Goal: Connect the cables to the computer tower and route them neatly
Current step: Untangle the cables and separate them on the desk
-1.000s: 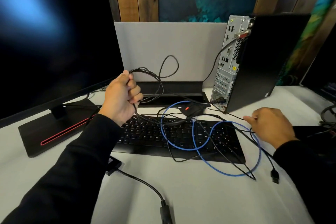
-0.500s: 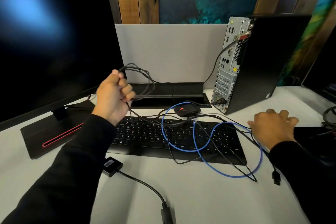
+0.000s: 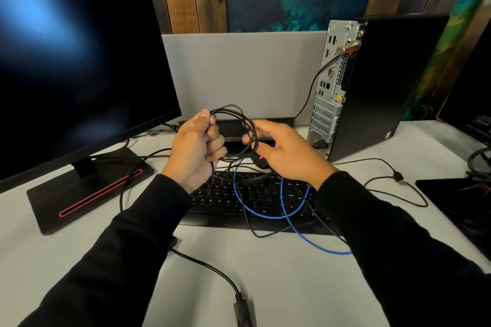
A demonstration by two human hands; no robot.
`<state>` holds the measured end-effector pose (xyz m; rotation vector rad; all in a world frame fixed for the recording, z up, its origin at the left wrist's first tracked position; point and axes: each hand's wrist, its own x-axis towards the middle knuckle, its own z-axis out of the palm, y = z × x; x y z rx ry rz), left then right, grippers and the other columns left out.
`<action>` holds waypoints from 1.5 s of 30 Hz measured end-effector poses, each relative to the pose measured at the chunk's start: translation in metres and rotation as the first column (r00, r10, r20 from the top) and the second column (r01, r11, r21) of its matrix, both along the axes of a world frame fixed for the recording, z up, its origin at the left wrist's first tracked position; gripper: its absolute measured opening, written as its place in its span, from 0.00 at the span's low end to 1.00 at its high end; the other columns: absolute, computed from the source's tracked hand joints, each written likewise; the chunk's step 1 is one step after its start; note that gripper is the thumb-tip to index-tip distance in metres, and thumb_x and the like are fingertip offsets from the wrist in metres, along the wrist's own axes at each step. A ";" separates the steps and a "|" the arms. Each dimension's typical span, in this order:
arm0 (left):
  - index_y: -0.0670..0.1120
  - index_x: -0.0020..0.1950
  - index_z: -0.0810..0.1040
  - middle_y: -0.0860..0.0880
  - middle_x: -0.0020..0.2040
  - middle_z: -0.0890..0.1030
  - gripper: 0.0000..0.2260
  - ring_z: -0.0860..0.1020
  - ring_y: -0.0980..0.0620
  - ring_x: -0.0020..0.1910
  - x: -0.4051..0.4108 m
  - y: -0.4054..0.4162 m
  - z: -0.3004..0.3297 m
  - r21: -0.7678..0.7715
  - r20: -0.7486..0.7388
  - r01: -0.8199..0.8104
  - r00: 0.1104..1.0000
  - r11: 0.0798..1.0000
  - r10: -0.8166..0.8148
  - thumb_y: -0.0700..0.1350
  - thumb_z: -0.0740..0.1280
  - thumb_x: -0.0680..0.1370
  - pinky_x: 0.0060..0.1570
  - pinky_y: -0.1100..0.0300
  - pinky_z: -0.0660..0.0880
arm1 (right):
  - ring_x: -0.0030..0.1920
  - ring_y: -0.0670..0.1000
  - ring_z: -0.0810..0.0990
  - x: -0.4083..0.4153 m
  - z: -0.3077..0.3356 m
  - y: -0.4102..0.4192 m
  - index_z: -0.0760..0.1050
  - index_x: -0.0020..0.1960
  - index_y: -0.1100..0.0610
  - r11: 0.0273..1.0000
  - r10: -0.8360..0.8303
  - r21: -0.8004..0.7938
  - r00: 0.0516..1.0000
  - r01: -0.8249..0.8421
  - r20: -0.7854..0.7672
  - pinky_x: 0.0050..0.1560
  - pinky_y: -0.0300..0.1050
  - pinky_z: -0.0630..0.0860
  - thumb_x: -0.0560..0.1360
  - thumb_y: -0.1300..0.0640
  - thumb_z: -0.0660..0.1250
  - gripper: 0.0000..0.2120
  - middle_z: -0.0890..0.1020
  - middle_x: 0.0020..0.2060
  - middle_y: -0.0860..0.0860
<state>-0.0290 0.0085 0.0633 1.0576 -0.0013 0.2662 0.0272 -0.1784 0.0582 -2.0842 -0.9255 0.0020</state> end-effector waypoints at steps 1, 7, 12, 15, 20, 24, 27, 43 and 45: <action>0.47 0.43 0.70 0.53 0.30 0.60 0.15 0.55 0.57 0.24 0.001 0.003 0.000 -0.020 -0.004 -0.010 1.000 1.000 0.010 0.48 0.53 0.88 0.22 0.63 0.54 | 0.50 0.42 0.83 0.001 -0.003 0.000 0.80 0.66 0.50 0.996 0.004 0.090 0.997 0.003 -0.072 0.59 0.45 0.76 0.83 0.60 0.65 0.14 0.85 0.48 0.43; 0.47 0.41 0.70 0.53 0.29 0.64 0.16 0.56 0.57 0.23 0.005 0.012 -0.011 0.119 -0.041 -0.010 0.999 0.993 0.015 0.47 0.55 0.88 0.21 0.64 0.55 | 0.30 0.41 0.74 -0.001 -0.016 -0.029 0.86 0.49 0.52 0.936 -0.201 0.288 0.979 0.201 -0.029 0.37 0.31 0.72 0.82 0.56 0.67 0.08 0.78 0.27 0.45; 0.46 0.42 0.71 0.53 0.28 0.60 0.15 0.56 0.55 0.25 0.002 0.014 -0.014 0.541 -0.001 0.006 1.000 0.841 -0.006 0.47 0.56 0.87 0.23 0.64 0.56 | 0.27 0.41 0.72 0.009 -0.005 -0.045 0.80 0.37 0.54 0.881 -0.398 0.298 0.916 0.367 0.048 0.34 0.28 0.68 0.79 0.51 0.72 0.13 0.75 0.25 0.43; 0.48 0.43 0.73 0.56 0.28 0.63 0.15 0.58 0.55 0.25 0.003 0.016 -0.018 0.725 0.064 -0.074 0.997 0.685 0.040 0.51 0.57 0.87 0.26 0.62 0.58 | 0.27 0.45 0.67 0.011 0.002 -0.046 0.79 0.38 0.59 0.845 -0.388 0.370 0.919 0.385 -0.072 0.38 0.40 0.74 0.80 0.49 0.71 0.16 0.71 0.25 0.49; 0.46 0.48 0.77 0.58 0.27 0.64 0.15 0.60 0.57 0.25 0.008 0.005 -0.023 0.662 0.047 -0.117 0.992 0.740 0.114 0.50 0.56 0.87 0.26 0.61 0.58 | 0.29 0.49 0.61 -0.010 0.016 -0.039 0.83 0.47 0.59 0.809 0.149 0.584 0.938 0.066 -0.314 0.32 0.45 0.59 0.84 0.60 0.63 0.11 0.65 0.27 0.50; 0.44 0.48 0.73 0.54 0.27 0.62 0.13 0.56 0.57 0.24 0.005 -0.001 -0.013 0.294 -0.061 -0.046 0.996 0.955 0.067 0.45 0.54 0.88 0.23 0.64 0.56 | 0.31 0.50 0.75 -0.026 0.003 -0.029 0.84 0.52 0.53 0.975 0.197 0.146 0.951 -0.166 -0.237 0.36 0.44 0.73 0.83 0.56 0.67 0.07 0.79 0.31 0.52; 0.45 0.48 0.72 0.51 0.29 0.61 0.12 0.56 0.56 0.24 0.002 -0.005 -0.011 0.138 -0.072 0.015 0.997 0.990 -0.005 0.45 0.54 0.88 0.23 0.63 0.54 | 0.36 0.50 0.82 -0.023 -0.007 -0.020 0.85 0.53 0.49 0.998 0.002 -0.068 0.988 -0.013 -0.156 0.37 0.45 0.82 0.82 0.53 0.68 0.07 0.85 0.40 0.52; 0.48 0.52 0.69 0.42 0.55 0.81 0.07 0.57 0.56 0.24 -0.004 -0.019 -0.018 0.227 -0.044 0.226 0.974 0.947 -0.222 0.46 0.54 0.87 0.26 0.61 0.54 | 0.35 0.50 0.81 -0.014 -0.003 0.004 0.81 0.49 0.55 0.932 -0.251 0.120 0.846 0.343 -0.472 0.32 0.41 0.80 0.80 0.59 0.67 0.04 0.87 0.40 0.53; 0.48 0.51 0.69 0.40 0.57 0.83 0.08 0.57 0.57 0.23 -0.005 -0.019 -0.018 0.184 -0.059 0.247 0.969 0.951 -0.241 0.46 0.53 0.87 0.25 0.61 0.54 | 0.34 0.46 0.82 -0.013 0.001 0.002 0.82 0.49 0.52 0.950 -0.270 0.047 0.888 0.309 -0.372 0.33 0.39 0.77 0.80 0.58 0.67 0.06 0.87 0.39 0.50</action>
